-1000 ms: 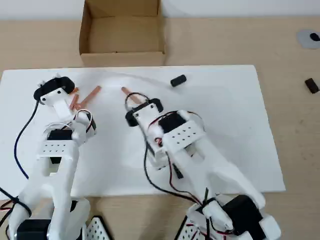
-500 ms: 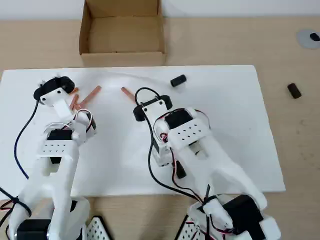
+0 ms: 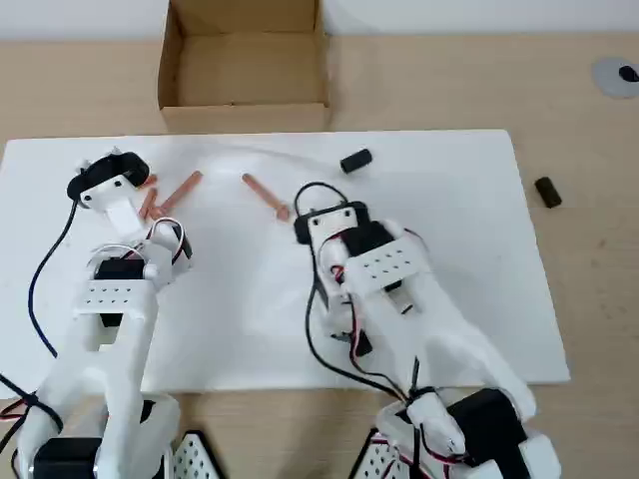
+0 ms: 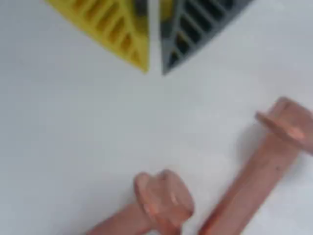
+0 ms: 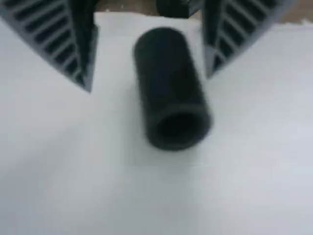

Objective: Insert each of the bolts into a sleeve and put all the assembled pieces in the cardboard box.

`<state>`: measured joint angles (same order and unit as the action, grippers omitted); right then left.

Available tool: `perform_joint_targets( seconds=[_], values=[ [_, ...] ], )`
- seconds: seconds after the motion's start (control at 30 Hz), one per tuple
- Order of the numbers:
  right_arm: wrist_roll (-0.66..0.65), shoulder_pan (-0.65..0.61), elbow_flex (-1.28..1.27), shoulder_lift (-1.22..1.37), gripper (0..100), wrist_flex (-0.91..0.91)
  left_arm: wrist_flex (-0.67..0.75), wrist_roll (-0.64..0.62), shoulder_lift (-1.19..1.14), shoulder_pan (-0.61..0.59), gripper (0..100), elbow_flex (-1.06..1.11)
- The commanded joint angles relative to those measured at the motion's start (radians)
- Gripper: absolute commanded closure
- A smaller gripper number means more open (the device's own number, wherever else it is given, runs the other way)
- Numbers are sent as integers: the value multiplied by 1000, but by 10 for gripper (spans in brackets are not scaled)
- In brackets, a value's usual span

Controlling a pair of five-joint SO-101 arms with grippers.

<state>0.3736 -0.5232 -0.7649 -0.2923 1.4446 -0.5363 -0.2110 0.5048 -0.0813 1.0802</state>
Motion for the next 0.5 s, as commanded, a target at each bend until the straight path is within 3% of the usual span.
perform_joint_targets(
  seconds=[0.0,0.13,0.47],
  values=[
    [8,-90,-1,2,834,6,15,6,-2,17,973,-31],
    [9,-142,-1,4,834,5,15,6,-2,17,973,-31],
    [29,-139,-70,4,835,-58,15,6,-2,17,973,-31]
  ],
)
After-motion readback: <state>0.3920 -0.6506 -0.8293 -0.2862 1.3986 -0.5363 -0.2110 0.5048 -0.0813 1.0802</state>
